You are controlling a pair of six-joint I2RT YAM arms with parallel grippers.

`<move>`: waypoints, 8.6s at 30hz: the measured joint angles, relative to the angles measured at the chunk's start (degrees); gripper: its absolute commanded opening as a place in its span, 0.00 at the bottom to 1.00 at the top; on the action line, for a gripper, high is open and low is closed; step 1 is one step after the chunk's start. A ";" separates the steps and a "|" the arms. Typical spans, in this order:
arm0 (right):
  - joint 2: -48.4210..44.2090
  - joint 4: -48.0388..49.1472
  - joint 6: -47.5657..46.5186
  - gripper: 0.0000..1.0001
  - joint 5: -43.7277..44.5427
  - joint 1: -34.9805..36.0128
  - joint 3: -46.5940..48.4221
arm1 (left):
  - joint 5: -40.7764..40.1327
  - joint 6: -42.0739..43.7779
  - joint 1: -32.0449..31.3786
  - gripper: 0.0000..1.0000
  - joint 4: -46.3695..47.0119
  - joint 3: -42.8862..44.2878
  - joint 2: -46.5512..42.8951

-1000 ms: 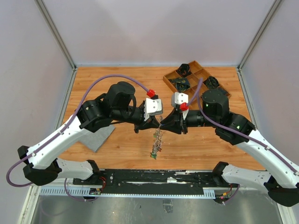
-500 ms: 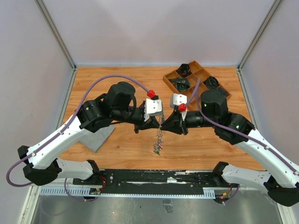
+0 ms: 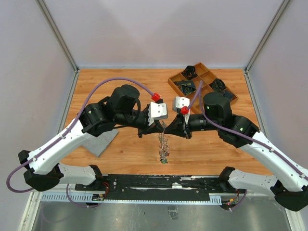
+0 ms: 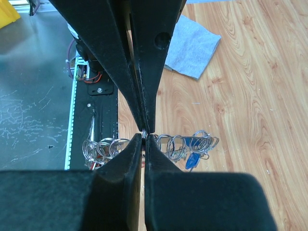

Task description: Put the keys on the keyring

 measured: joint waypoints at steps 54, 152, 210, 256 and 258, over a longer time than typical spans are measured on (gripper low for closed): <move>-11.52 57.40 12.02 0.00 -3.48 0.00 -15.78 | -0.72 -19.69 -0.22 0.31 48.72 -22.69 -20.92; -7.98 -1.29 -9.42 0.32 1.42 0.00 1.09 | 2.80 -7.87 -0.28 0.00 22.64 -11.26 -9.77; -9.51 10.47 -16.11 0.00 -3.74 1.44 -5.46 | 7.58 -7.43 -0.28 0.08 22.91 -10.93 -10.25; -8.39 7.21 -10.38 0.00 4.33 1.60 -1.31 | -2.82 -9.79 -0.28 0.37 32.76 -16.70 -11.41; -8.13 7.15 -10.38 0.00 4.37 1.60 -1.25 | -2.84 -9.40 -0.31 0.32 32.20 -16.39 -11.15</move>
